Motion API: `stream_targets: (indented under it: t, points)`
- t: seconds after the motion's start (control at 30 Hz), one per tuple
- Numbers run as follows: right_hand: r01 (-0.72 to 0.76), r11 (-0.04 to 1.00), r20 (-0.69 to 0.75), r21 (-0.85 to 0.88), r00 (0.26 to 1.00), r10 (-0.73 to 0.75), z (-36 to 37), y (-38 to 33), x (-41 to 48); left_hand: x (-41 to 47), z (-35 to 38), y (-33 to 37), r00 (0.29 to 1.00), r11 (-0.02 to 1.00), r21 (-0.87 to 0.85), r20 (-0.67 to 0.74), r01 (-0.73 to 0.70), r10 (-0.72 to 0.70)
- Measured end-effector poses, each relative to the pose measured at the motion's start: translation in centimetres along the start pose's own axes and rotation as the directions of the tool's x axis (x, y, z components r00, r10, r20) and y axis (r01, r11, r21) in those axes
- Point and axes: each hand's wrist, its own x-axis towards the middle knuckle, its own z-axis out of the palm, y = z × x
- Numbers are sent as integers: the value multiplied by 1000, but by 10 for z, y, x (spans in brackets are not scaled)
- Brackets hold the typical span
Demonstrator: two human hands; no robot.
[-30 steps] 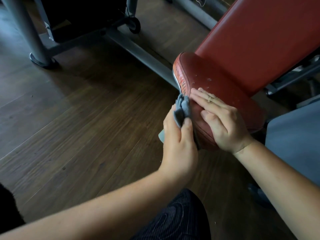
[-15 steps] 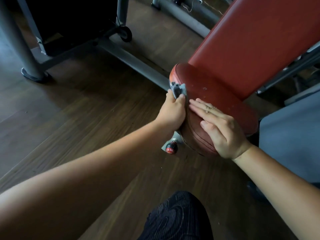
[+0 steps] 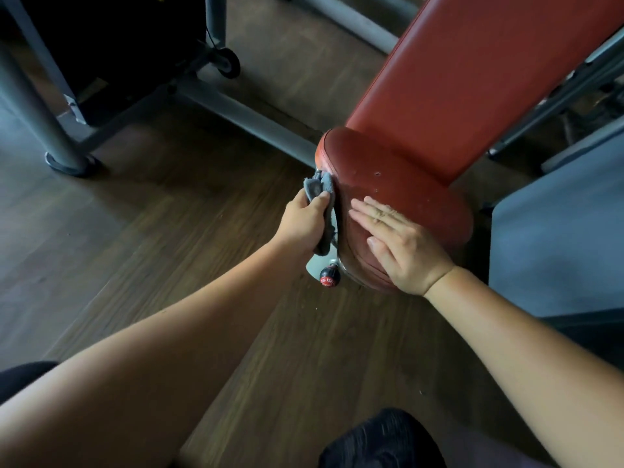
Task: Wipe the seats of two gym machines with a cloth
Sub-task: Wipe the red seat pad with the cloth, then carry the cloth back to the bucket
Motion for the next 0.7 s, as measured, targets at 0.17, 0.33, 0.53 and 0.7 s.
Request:
stream_targets:
  t: [0.17, 0.33, 0.53, 0.7]
  points:
    - [-335, 926, 35, 172, 942, 334, -44, -32, 11, -36, 6, 56, 996, 997, 53, -72, 60, -56]
    - [-602, 432, 102, 672, 653, 751, -133, -78, 39, -91, 42, 136, 994, 994, 79, -88, 70, -63]
    - [-492, 136, 184, 860, 547, 816, -240, -119, 48, -174, 85, 228, 990, 993, 52, -99, 109, -103]
    - [-413, 34, 198, 910, 506, 839, -304, -140, 26, -243, 110, 279, 967, 969, -58, -83, 238, -242]
